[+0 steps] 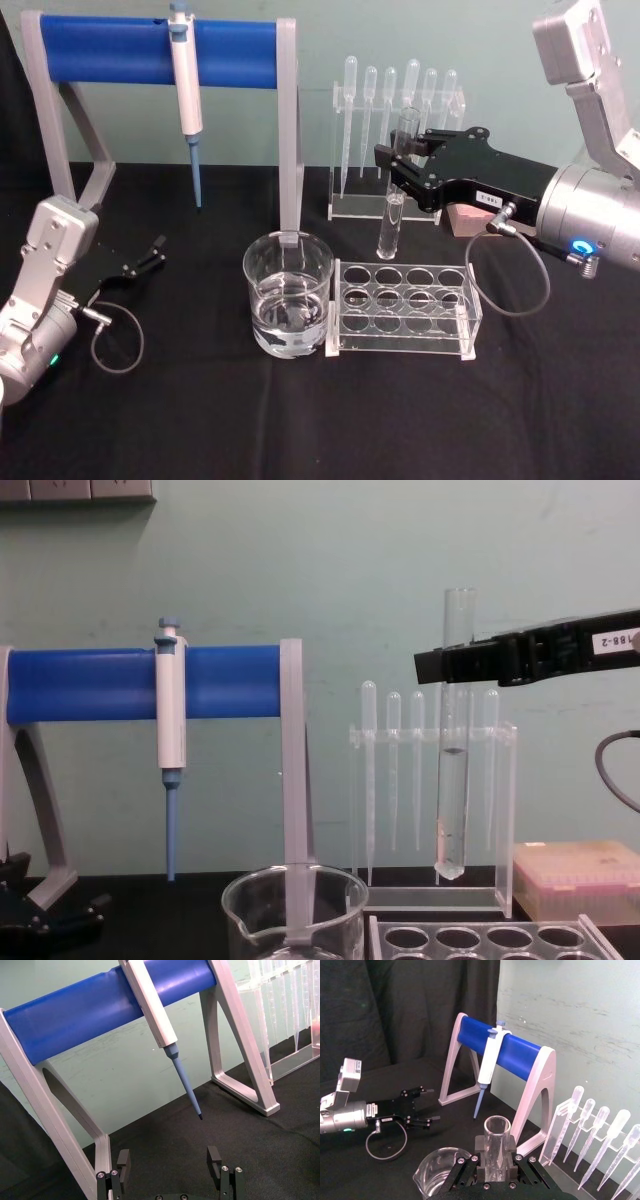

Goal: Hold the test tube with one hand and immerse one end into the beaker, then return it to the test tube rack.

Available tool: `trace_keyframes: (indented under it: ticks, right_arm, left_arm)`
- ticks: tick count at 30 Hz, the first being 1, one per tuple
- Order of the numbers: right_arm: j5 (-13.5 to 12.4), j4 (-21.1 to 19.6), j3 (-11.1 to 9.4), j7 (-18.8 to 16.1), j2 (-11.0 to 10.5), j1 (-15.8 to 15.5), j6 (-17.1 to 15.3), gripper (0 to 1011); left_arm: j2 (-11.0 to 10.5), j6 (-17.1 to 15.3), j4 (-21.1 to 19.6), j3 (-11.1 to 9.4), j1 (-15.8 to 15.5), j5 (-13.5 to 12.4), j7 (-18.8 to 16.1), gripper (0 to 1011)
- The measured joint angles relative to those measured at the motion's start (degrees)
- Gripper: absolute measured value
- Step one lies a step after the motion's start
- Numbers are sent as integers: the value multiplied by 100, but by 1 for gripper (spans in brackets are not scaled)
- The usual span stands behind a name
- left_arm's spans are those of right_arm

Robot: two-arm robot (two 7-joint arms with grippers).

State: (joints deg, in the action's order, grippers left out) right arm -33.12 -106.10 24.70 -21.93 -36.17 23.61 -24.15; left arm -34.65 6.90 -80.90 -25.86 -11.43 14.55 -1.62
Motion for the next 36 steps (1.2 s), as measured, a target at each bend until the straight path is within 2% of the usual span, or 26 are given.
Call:
trace_keyframes:
  ticks: [36]
  right_arm:
    - [0, 0, 0, -1, 0, 0, 0, 226]
  left_arm:
    - [0, 0, 0, 0, 0, 0, 0, 1000]
